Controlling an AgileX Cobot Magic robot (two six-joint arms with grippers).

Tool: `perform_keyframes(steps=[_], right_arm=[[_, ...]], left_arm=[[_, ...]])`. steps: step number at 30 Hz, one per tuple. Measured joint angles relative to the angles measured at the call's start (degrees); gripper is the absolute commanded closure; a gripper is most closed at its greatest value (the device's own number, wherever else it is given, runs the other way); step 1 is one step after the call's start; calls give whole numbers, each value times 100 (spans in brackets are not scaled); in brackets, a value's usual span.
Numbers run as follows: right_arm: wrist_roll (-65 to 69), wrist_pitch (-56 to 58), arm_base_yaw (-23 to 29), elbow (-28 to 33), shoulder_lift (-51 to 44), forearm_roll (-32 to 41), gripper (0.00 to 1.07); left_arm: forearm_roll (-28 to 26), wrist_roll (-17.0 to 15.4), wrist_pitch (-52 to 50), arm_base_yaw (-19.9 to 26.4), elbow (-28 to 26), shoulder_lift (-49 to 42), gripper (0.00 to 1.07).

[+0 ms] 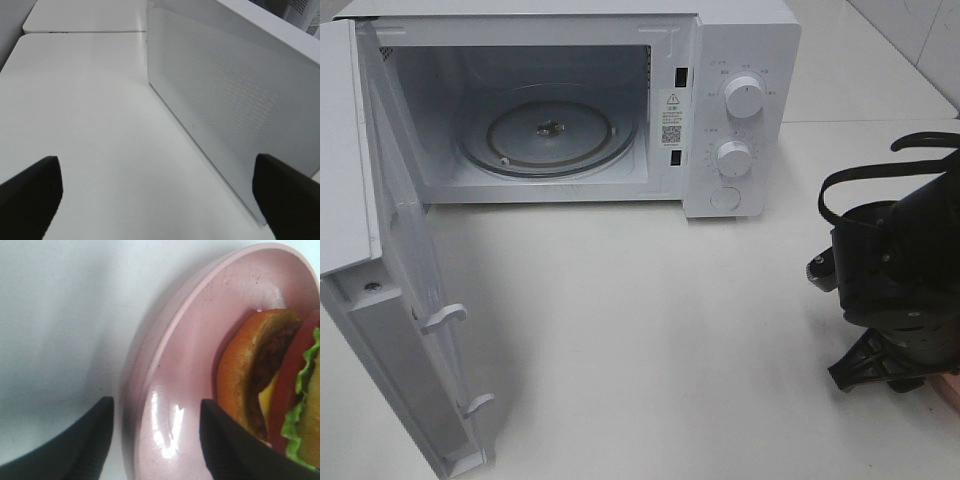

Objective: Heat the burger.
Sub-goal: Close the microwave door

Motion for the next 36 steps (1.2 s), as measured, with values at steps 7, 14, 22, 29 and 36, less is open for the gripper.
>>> perform_keyframes(steps=[7,14,22,29,36], right_arm=[[-590,11,0,6,-699,487,41],[-1919,29,0,11,-2189,1427,42],[-3060,69,0,11,-3879,2068,38],[-4297,286,0,11,-4916,3174,30],[-5071,854,0,11,-5987,4057,31]], left_arm=[[0,0,0,0,0,0,9],[0,0,0,0,0,0,9],[0,0,0,0,0,0,9],[0,0,0,0,0,0,9],[0,0,0,0,0,0,9]])
